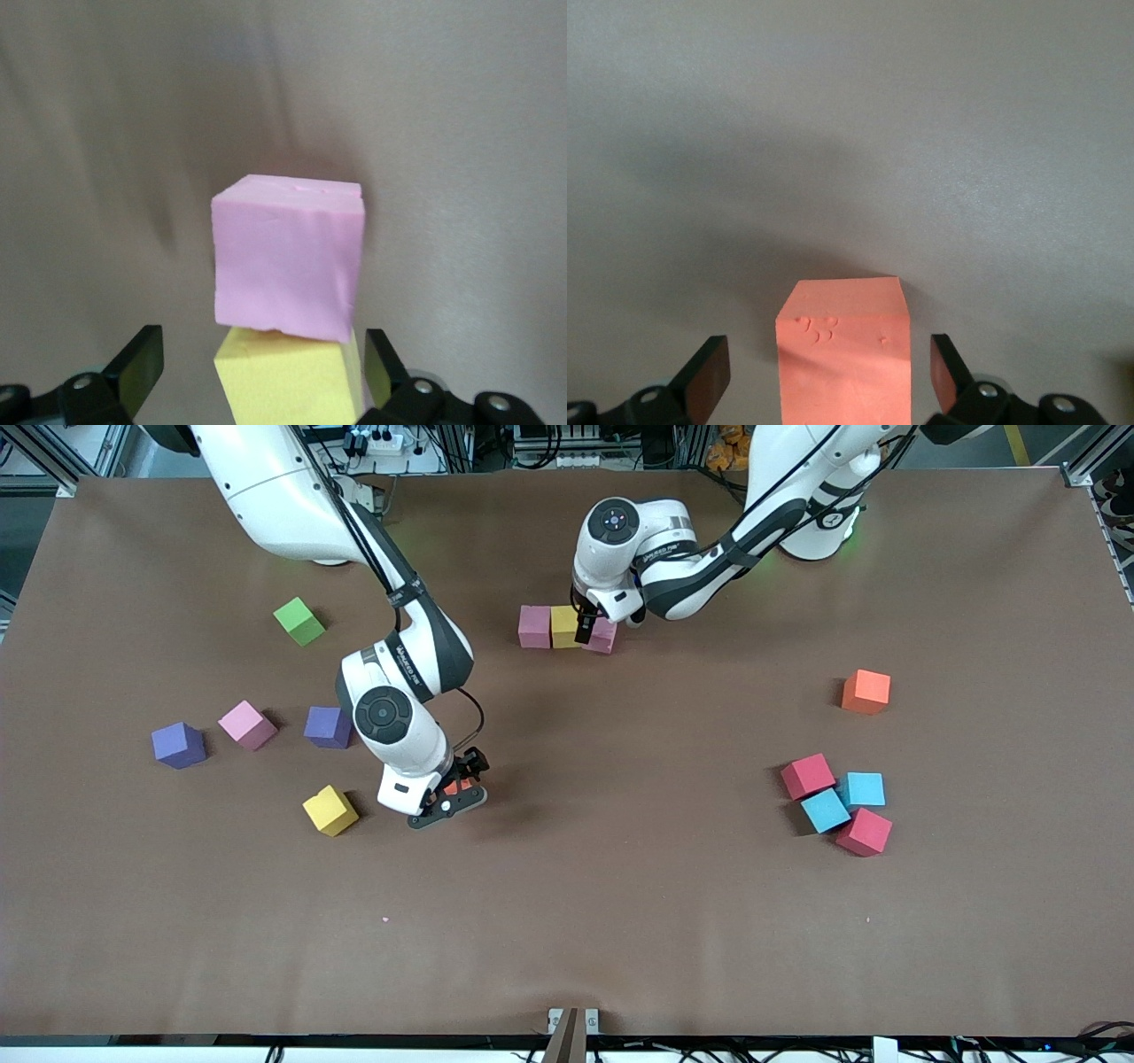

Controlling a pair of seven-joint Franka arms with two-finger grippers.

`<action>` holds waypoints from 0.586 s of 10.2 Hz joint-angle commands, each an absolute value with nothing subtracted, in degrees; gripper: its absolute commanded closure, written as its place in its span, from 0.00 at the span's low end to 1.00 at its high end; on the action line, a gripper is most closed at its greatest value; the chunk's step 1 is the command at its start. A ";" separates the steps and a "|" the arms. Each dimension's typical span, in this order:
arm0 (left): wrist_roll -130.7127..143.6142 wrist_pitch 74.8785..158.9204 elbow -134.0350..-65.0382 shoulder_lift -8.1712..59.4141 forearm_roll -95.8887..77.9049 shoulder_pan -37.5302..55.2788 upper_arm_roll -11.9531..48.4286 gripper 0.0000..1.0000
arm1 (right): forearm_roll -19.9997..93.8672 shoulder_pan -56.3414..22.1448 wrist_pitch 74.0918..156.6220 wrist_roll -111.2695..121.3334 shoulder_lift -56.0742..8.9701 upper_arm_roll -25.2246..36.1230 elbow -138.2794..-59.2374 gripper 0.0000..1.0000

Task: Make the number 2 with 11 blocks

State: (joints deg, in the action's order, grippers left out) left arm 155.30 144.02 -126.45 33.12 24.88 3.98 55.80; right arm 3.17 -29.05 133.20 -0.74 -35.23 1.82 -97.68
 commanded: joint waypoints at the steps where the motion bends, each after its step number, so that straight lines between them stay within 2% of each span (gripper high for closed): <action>1: 157.85 141.16 -125.95 30.77 26.81 0.54 59.31 0.00 | 0.19 -28.92 133.15 -1.05 -36.38 1.49 -97.30 0.00; 4: 148.07 133.79 -117.63 30.59 26.72 -2.44 59.86 0.00 | -2.02 -29.18 134.29 -1.67 -37.26 1.49 -97.38 0.00; 5: 141.40 132.38 -114.20 30.76 26.20 -3.07 58.46 0.00 | -1.93 -29.27 135.86 -1.76 -37.61 1.49 -97.64 0.00; 6: 134.02 131.75 -110.78 30.94 25.50 -3.34 54.44 0.00 | -1.85 -29.44 136.49 -1.76 -37.97 1.49 -97.73 0.00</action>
